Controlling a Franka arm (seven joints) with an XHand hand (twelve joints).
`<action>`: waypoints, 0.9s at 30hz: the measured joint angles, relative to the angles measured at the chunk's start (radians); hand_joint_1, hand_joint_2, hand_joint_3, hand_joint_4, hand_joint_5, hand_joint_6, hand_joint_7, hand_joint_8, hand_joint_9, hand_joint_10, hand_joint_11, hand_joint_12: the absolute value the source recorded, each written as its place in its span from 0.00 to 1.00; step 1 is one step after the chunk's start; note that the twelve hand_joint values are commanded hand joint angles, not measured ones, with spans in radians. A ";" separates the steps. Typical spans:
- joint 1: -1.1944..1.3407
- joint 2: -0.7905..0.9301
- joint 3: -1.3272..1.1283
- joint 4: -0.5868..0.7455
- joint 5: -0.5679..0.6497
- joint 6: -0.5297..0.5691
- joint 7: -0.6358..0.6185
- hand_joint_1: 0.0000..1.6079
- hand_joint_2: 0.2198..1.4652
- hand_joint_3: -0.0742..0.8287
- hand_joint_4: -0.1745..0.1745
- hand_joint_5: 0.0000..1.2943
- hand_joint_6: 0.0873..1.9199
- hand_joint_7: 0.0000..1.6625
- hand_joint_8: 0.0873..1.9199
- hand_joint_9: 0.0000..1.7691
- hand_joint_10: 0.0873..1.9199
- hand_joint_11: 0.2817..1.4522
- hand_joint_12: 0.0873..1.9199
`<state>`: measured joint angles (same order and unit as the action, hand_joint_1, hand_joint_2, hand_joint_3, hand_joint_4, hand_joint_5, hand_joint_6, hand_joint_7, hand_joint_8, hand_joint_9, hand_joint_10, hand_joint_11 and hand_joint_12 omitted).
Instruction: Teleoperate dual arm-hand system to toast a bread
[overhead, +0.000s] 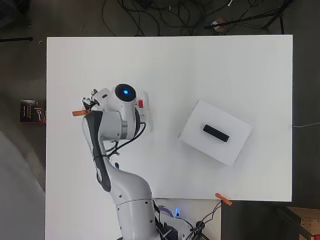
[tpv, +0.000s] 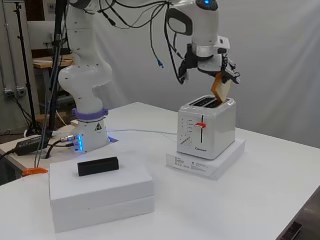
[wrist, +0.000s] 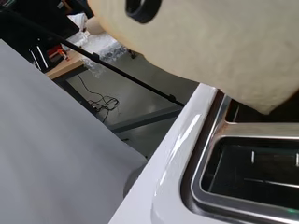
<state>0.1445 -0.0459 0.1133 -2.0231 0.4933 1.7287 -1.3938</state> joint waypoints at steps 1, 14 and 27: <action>0.000 0.006 0.002 0.006 0.001 0.000 -0.004 0.78 0.73 0.08 0.10 0.64 0.69 0.67 0.29 0.60 0.09 0.29 0.00; -0.401 0.068 0.409 0.039 -0.038 -0.044 0.063 0.07 0.49 0.09 0.48 0.10 0.00 0.11 0.00 0.14 0.00 0.03 0.00; -1.126 0.168 1.124 0.018 -0.168 -0.022 0.213 0.08 0.63 0.09 0.40 0.21 0.00 0.14 0.00 0.16 0.00 0.03 0.00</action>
<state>-0.9816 0.1217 1.2371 -2.0052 0.3249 1.7072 -1.1804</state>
